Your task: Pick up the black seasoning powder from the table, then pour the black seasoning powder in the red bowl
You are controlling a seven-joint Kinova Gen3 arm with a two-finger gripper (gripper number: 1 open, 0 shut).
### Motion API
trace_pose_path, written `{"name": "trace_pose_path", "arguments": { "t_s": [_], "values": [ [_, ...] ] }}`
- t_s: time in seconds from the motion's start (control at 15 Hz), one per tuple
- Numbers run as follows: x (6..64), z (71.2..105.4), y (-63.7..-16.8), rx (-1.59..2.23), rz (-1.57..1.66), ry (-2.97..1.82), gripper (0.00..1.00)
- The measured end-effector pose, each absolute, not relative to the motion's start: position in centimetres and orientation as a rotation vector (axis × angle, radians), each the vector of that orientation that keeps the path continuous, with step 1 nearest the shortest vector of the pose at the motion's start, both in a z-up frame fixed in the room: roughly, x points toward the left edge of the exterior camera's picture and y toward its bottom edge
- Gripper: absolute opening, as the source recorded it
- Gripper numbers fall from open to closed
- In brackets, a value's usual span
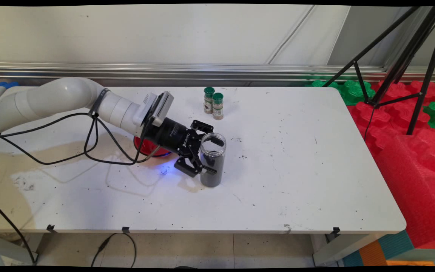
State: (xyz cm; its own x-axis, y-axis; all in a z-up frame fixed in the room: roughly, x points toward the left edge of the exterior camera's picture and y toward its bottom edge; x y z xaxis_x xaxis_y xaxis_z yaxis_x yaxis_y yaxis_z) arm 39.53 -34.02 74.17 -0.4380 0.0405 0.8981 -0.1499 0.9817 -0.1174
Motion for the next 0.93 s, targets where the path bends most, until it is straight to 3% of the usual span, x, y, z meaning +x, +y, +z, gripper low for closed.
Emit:
{"name": "trace_pose_path", "arguments": {
  "t_s": [0.33,0.4,0.93],
  "values": [
    [39.29,73.94,-34.46,0.079,0.218,-2.020,1.00],
    [39.26,73.92,-34.53,0.079,0.218,-2.021,0.00],
    [39.37,74.36,-34.64,0.082,0.223,-2.022,0.00]
  ]
}}
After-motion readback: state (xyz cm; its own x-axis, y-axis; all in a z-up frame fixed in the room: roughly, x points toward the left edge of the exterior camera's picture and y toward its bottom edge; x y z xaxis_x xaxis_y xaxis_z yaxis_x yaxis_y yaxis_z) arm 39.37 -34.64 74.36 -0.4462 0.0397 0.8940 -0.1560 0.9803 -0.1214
